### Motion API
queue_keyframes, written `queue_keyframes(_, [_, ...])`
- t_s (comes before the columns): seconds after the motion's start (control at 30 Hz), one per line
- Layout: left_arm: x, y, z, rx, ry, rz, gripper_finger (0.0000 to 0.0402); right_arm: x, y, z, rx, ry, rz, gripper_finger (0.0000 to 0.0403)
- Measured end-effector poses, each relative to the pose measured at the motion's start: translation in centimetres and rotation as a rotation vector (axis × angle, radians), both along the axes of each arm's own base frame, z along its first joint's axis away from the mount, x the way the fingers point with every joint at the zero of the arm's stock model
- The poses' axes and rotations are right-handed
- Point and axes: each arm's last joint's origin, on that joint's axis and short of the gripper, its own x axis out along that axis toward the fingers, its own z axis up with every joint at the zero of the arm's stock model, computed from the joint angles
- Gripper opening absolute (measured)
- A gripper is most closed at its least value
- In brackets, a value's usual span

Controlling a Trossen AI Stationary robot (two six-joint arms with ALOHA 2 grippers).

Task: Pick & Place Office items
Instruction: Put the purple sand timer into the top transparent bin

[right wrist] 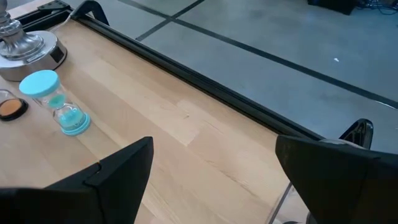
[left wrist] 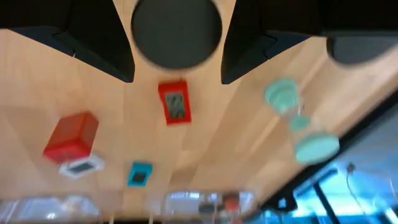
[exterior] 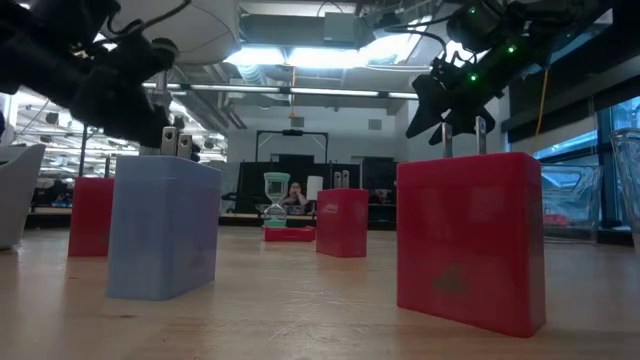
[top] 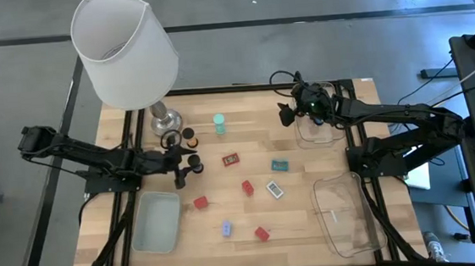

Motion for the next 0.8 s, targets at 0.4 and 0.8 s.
queue_keyframes(0.4, [-0.41, 0.13, -0.73, -0.043, 0.064, 0.056, 0.0237, 0.00, 0.00, 0.00, 0.000, 0.000, 0.000, 0.0342])
queue_keyframes(0.8, [-0.37, 0.12, -0.65, -0.116, 0.031, 0.090, 0.0213, 0.00, 0.00, 0.00, 0.000, 0.000, 0.001, 0.0342])
